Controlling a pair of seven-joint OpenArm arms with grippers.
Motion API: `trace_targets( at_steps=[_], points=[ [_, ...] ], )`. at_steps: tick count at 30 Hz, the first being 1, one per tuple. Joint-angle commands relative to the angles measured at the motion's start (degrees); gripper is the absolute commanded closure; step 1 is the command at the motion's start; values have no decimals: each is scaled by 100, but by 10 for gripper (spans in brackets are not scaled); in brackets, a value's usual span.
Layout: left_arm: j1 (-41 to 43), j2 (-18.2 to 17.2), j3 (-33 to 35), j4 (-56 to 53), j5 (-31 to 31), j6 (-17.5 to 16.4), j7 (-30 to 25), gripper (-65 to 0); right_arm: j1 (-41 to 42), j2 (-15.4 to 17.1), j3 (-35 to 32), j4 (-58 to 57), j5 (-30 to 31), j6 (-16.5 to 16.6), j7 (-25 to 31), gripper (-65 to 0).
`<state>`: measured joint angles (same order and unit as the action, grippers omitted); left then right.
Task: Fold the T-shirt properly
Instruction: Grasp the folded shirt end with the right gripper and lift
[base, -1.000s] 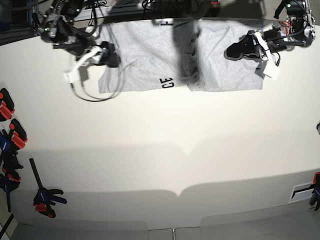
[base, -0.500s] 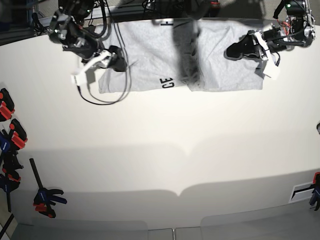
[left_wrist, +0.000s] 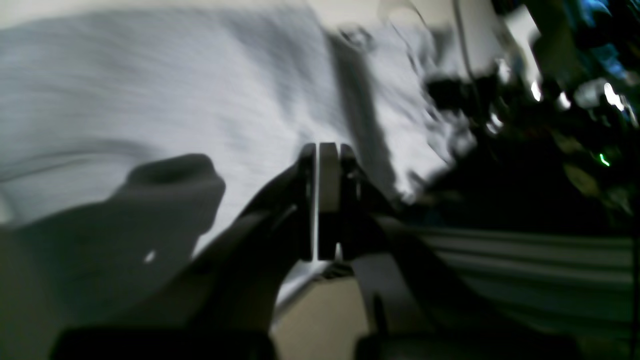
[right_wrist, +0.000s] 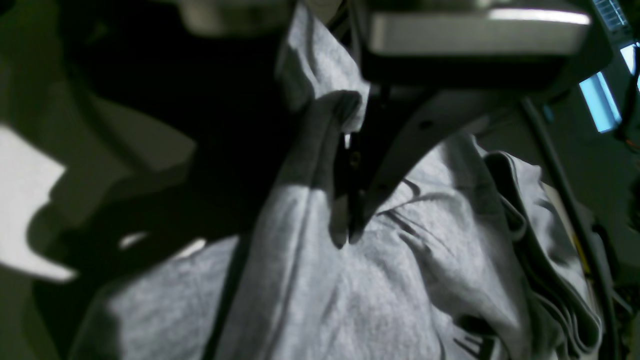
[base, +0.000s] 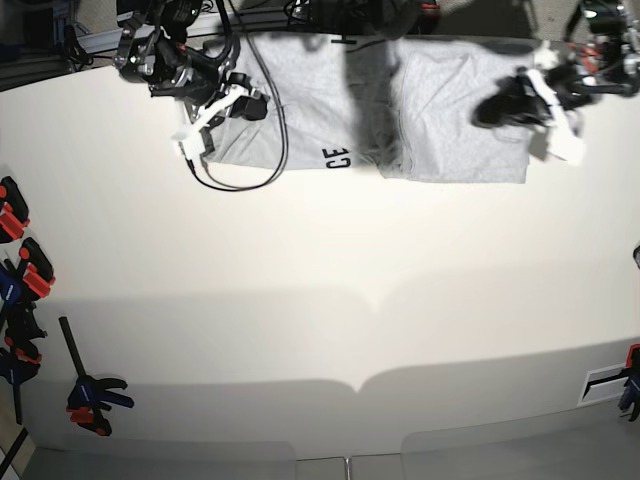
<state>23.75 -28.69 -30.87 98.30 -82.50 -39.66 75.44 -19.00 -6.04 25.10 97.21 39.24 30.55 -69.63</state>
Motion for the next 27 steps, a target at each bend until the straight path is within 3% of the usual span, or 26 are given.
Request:
trace_targets(
  at_steps=[1, 4, 7, 10, 16, 19, 23, 27],
  points=[
    [-22, -101, -251, 92, -125, -34, -142, 0, 44, 2, -11, 170, 55, 125, -4, 0],
    [4, -103, -706, 55, 785, -34, -605, 0, 122, 2, 0, 415, 9, 149, -7, 0],
    [9, -90, -708, -269, 1735, -34, -1115, 0, 219, 2, 0, 772, 17, 153, -9, 0],
    [2, -87, -625, -887, 2039, -34, -1429, 0, 282, 0, 0, 1163, 52, 216, -9, 0],
    [-9, -85, -608, -2201, 2435, -34, -1812, 0, 278, -136, -258, 1729, 898, 498, -181, 0],
    [-7, -85, -608, -2505, 2437, -34, -1810, 0, 267, -296, -837, 1797, 964, 533, -136, 0],
    [7, -57, -608, -2529, 2369, -34, -1770, 0, 267, -296, -2170, 1781, 885, 531, 181, 0],
    [7, -55, -610, -2527, 2149, -34, -1657, 0, 282, -296, -3440, 1781, 2, 356, 807, 0]
  ],
)
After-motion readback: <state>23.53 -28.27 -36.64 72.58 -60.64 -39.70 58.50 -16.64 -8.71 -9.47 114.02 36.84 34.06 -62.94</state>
